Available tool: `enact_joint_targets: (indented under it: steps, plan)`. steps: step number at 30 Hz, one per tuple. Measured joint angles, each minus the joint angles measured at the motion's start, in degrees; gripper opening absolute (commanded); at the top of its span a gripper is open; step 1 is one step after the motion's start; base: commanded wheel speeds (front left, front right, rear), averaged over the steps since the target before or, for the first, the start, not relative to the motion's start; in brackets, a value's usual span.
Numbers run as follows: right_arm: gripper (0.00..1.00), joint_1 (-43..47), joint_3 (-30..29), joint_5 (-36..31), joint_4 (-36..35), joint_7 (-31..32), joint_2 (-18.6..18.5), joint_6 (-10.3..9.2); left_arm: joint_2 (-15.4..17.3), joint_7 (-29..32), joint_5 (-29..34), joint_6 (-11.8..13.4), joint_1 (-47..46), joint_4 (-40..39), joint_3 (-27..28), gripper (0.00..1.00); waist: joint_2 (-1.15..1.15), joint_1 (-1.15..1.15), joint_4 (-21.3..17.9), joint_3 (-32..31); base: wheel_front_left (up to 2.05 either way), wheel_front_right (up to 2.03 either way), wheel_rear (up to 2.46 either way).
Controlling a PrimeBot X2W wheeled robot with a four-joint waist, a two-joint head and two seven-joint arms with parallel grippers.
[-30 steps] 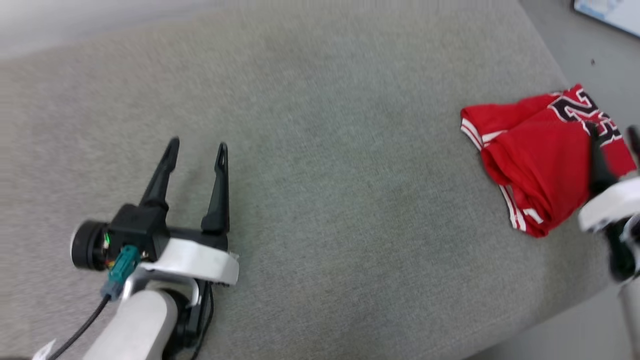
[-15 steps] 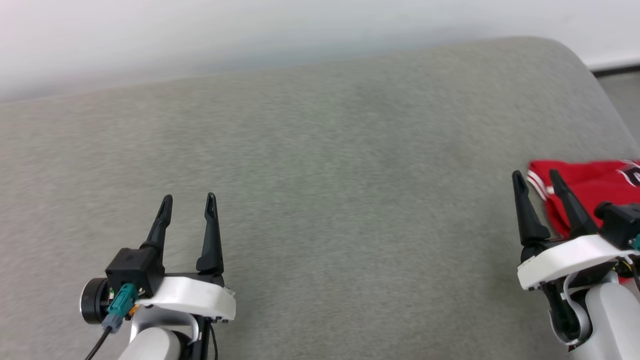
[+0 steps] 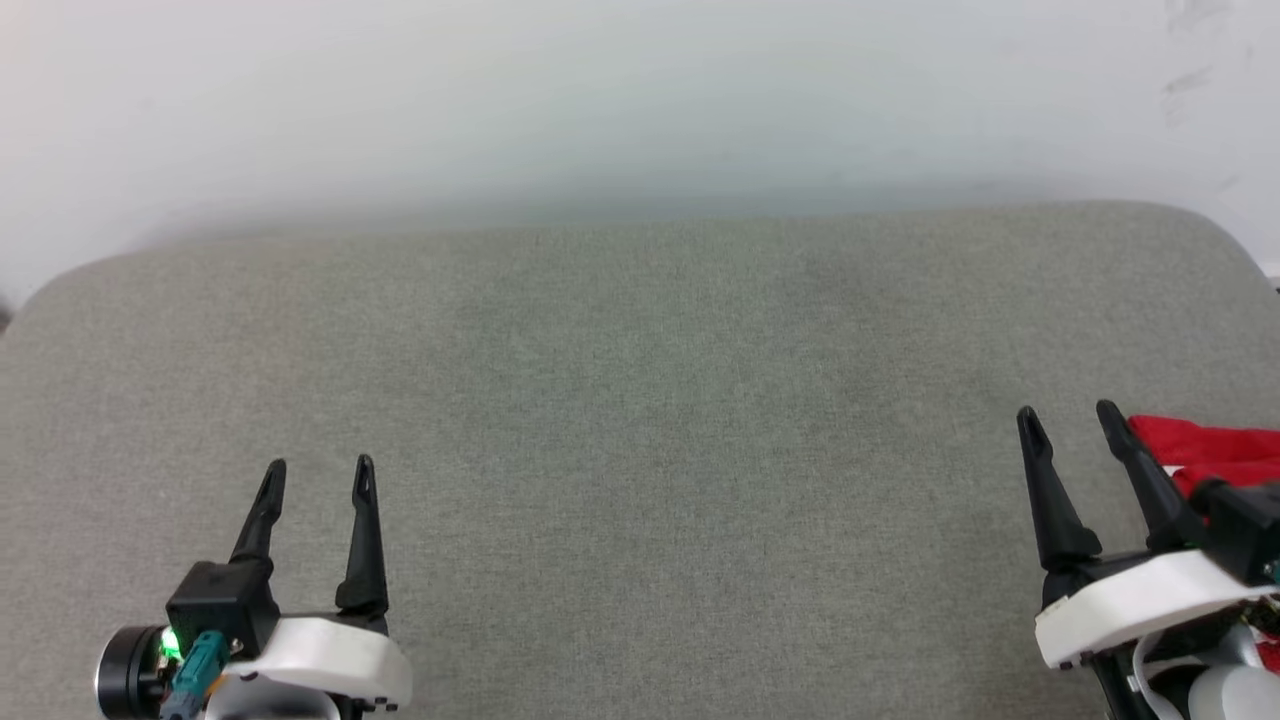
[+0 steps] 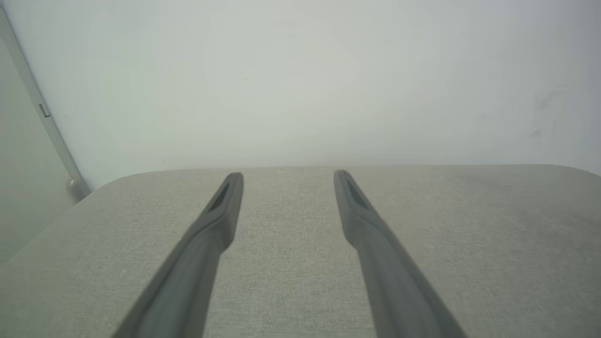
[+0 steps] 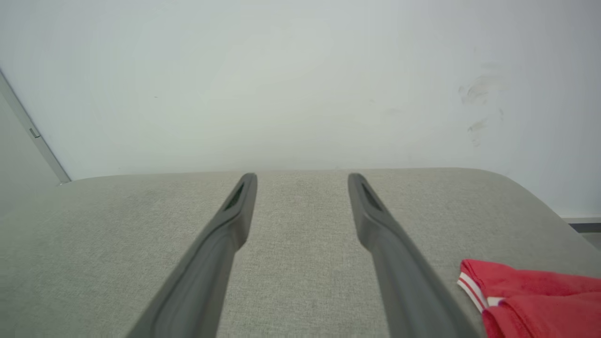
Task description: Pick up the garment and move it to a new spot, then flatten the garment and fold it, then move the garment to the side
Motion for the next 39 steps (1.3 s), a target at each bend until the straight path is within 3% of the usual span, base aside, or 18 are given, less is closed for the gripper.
enact_joint_targets:
  steps: [11,30,31,39]
  plan:
    - [1.00,6.3,-1.2,-1.7,-6.5,4.1,1.3,0.00,0.1,-0.1,-0.3,-0.6,5.2,1.1,0.1,1.00,0.00,0.00,-0.3,-3.6,0.00,0.00,0.00]
    - [1.00,6.8,-1.6,-2.9,-8.6,5.6,1.5,0.00,-1.2,-0.1,0.5,-1.7,5.9,2.8,1.0,1.00,0.00,0.00,0.2,-3.6,0.00,0.00,0.00]
    - [0.00,6.8,-1.6,-2.9,-8.7,5.6,1.5,0.00,-1.2,-0.1,0.5,-1.7,5.9,2.7,1.0,0.00,0.00,0.01,0.2,-3.5,0.00,0.00,0.00]
    - [0.00,7.6,-1.4,0.7,-5.6,5.6,1.8,0.00,-3.6,1.1,-2.7,-2.7,7.1,4.8,0.9,0.00,0.00,0.01,0.3,-3.5,0.00,0.00,0.00]
